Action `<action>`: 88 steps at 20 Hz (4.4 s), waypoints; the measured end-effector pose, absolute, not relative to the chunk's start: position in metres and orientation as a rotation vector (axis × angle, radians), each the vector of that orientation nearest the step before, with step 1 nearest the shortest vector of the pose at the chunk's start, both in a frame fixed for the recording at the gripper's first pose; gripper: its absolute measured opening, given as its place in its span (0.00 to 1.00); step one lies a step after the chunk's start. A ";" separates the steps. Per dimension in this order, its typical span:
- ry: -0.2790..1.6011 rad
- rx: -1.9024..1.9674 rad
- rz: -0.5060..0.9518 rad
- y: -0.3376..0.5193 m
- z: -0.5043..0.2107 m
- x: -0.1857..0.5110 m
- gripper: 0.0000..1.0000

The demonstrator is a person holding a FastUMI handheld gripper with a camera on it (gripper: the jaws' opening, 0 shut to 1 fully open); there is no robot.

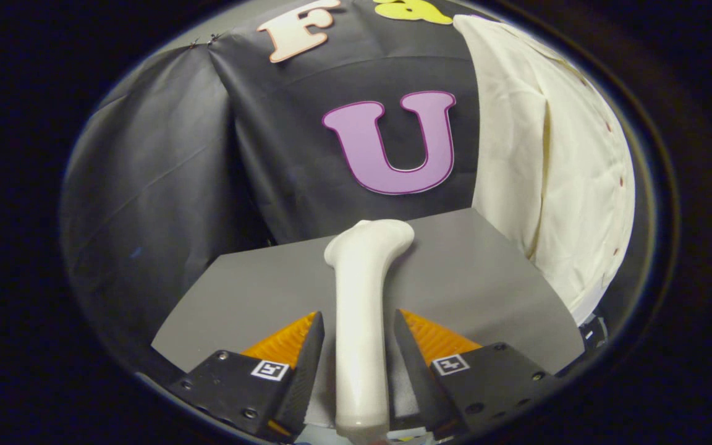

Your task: Iron the clothes twice with a garment steamer, once on the left side and once on the right side.

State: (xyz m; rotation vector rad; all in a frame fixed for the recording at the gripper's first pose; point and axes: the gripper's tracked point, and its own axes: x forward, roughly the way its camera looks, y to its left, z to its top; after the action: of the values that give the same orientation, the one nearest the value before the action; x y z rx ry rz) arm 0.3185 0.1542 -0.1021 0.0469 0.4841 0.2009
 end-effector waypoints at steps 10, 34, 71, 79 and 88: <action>0.435 0.191 0.314 0.150 -0.092 0.304 0.36; 0.190 -0.018 0.172 -0.073 0.080 0.222 0.32; 0.588 0.052 0.075 -0.146 -0.172 0.280 0.33; 0.662 -0.018 0.051 -0.135 -0.230 0.267 0.33; 0.696 -0.070 0.067 -0.129 -0.267 0.254 0.33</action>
State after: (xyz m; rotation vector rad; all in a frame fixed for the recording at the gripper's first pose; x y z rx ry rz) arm 0.2543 -0.1288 -0.2665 -0.0697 0.6963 0.0675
